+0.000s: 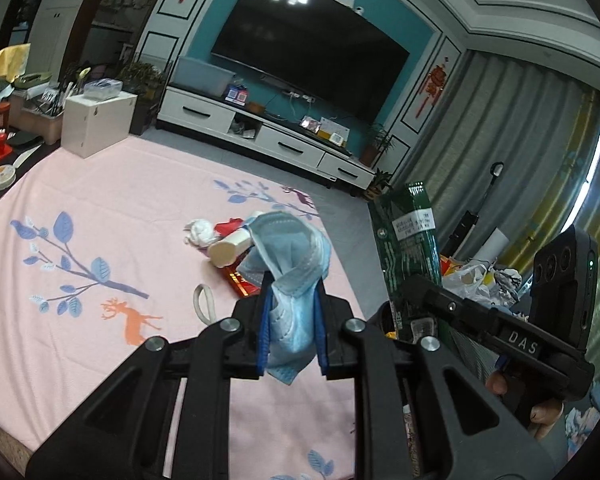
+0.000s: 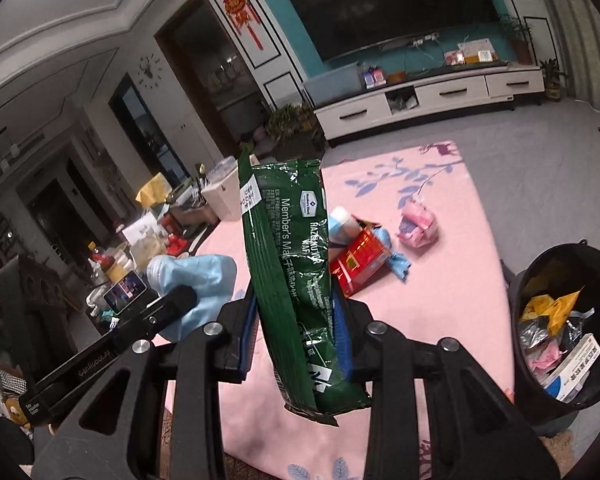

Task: Collect trash
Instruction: 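Carry the mask and green bag to the black bin and release both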

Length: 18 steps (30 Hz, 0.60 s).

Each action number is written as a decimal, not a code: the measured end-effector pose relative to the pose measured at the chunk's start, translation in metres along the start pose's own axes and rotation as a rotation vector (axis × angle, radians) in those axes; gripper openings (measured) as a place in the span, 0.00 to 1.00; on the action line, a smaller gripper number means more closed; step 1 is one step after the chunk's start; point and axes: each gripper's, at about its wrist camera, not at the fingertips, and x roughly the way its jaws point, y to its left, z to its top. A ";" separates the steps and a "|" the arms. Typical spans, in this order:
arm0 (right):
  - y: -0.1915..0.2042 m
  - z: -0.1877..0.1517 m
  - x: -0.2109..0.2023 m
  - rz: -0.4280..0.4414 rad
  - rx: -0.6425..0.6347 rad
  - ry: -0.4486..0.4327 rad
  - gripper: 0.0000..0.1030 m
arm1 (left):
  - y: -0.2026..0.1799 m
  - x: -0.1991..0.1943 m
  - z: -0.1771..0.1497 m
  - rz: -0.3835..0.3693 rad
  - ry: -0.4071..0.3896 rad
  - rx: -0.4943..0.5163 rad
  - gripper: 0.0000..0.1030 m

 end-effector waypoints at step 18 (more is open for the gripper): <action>-0.035 0.000 -0.086 -0.224 0.034 -0.266 0.33 | -0.080 0.022 -0.003 -0.109 0.016 0.114 0.18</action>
